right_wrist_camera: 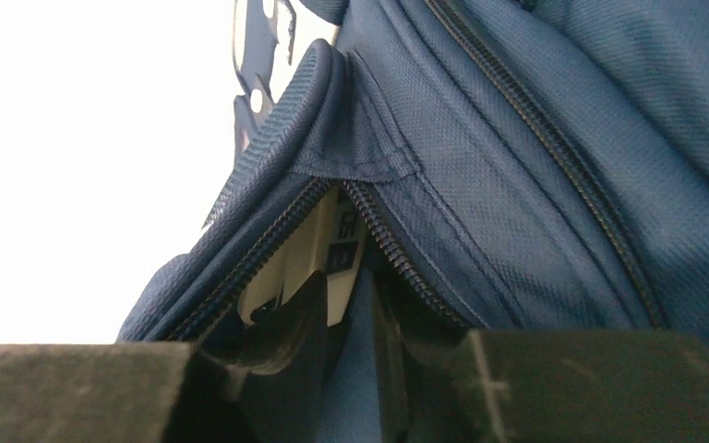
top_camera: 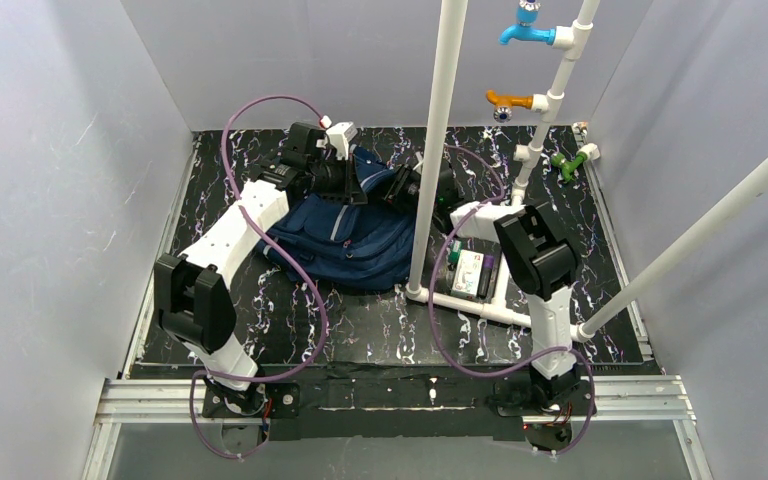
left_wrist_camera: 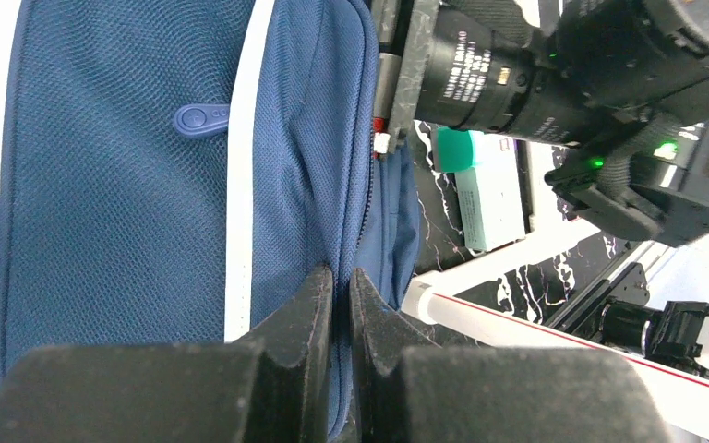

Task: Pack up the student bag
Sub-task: Place the stationery in the student bag, then pick up the stationery from the center of the board, then place the stationery in the student bag.

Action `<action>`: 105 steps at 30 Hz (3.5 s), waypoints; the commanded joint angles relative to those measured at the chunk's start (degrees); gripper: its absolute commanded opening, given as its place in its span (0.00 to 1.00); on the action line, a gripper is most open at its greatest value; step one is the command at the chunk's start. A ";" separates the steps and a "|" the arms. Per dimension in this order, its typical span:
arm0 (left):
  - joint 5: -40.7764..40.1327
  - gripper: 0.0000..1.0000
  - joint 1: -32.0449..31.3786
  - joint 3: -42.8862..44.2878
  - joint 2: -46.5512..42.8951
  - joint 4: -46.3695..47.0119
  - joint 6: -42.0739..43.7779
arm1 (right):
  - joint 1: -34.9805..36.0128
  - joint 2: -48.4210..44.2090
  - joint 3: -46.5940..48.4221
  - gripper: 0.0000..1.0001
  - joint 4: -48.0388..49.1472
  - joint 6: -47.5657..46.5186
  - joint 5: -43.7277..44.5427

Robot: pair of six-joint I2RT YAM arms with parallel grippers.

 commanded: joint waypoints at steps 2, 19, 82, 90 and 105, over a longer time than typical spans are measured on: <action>5.67 0.00 -0.76 0.09 -6.83 1.03 -0.95 | -1.35 -11.96 -1.33 0.39 -15.07 -11.36 2.21; 6.62 0.00 -0.18 -2.15 -5.39 2.64 -0.11 | -4.13 -44.35 -11.65 0.98 -81.91 -36.00 28.00; 4.54 0.00 -0.15 -2.82 -8.34 1.70 0.06 | 6.16 -58.04 -22.86 0.11 -66.68 -39.73 43.34; 6.18 0.00 -0.03 -1.30 -7.76 0.67 0.21 | 0.46 -46.16 -11.79 0.11 -53.17 -56.30 10.93; 9.11 0.00 0.70 3.64 -4.70 -0.58 -1.72 | 0.64 -21.81 3.87 0.14 -46.56 -56.46 -16.37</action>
